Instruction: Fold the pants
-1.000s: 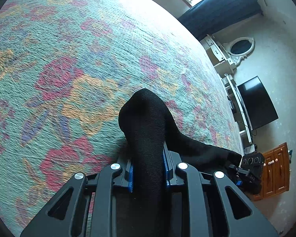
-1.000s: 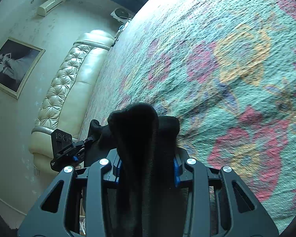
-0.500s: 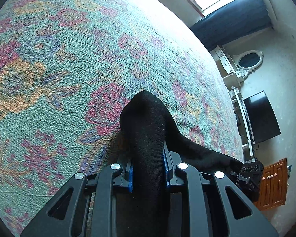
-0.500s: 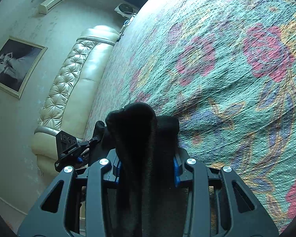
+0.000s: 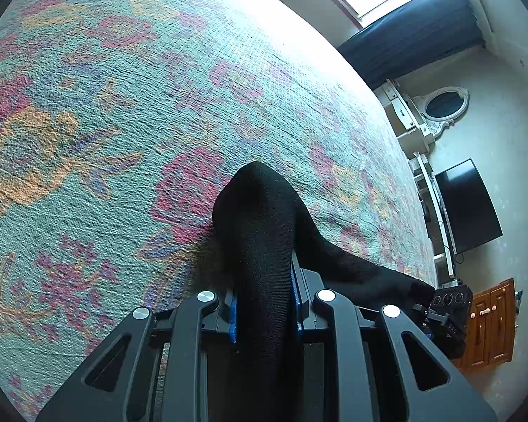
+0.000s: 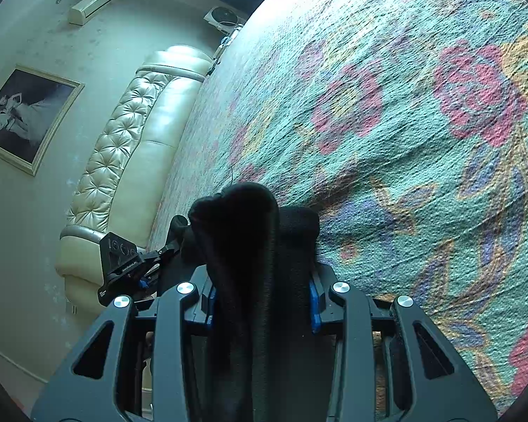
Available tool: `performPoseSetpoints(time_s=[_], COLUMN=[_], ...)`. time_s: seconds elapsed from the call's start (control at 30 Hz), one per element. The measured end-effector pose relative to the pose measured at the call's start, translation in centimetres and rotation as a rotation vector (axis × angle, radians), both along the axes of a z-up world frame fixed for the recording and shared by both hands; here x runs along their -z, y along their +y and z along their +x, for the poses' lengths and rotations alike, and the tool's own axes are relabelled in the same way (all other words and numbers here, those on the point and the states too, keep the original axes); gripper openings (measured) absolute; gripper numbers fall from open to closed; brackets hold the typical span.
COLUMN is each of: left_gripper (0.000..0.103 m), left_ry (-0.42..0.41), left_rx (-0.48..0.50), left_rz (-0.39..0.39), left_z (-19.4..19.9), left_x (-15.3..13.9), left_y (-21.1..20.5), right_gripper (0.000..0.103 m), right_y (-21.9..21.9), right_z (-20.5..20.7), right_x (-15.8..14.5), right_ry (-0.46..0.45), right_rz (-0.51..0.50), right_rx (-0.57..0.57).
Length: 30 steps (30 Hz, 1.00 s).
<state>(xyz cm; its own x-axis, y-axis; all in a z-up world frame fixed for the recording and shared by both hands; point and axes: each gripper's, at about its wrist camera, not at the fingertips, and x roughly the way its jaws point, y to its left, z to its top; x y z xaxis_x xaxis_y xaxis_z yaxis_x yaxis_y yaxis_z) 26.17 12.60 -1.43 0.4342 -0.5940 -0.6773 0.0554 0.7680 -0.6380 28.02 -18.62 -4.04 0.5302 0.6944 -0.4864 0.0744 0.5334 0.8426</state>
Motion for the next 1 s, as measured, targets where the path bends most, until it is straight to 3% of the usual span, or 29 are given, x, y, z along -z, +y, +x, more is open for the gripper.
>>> performPoseSetpoints(time_s=[0.23, 0.37, 0.43, 0.5, 0.57, 0.83, 1.0], left_gripper=[0.025, 0.04, 0.043, 0.058, 0.068, 0.076, 0.082], left_ry=[0.007, 0.006, 0.022, 0.039, 0.044, 0.06, 0.075], left_rx=[-0.012, 0.009, 0.005, 0.0, -0.011, 0.04, 0.099], left_rz=[0.005, 0.01, -0.034, -0.089, -0.131, -0.205, -0.253], left_z=[0.0, -0.6, -1.5, -2.9, -4.7, -12.0, -13.2], left_x=[0.1, -0.2, -0.3, -0.3, -0.1, 0.8, 0.9], left_y=[0.0, 0.3, 1.2, 2.3, 3.4, 4.0, 2.1], right_gripper=[0.037, 0.049, 0.058, 0.068, 0.071, 0.073, 0.081], right_y=[-0.2, -0.4, -0.9, -1.5, -2.4, -3.4, -2.0], right_z=[-0.1, -0.8, -1.5, -2.6, -3.9, -9.7, -12.3], right_x=[0.2, 0.4, 0.3, 0.0, -0.2, -0.2, -0.6], right_ry=[0.0, 0.006, 0.002, -0.003, 0.005, 0.067, 0.072], right_rz=[0.006, 0.019, 0.043, 0.061, 0.075, 0.088, 0.1], right_rx=[0.002, 0.019, 0.029, 0.052, 0.068, 0.032, -0.002])
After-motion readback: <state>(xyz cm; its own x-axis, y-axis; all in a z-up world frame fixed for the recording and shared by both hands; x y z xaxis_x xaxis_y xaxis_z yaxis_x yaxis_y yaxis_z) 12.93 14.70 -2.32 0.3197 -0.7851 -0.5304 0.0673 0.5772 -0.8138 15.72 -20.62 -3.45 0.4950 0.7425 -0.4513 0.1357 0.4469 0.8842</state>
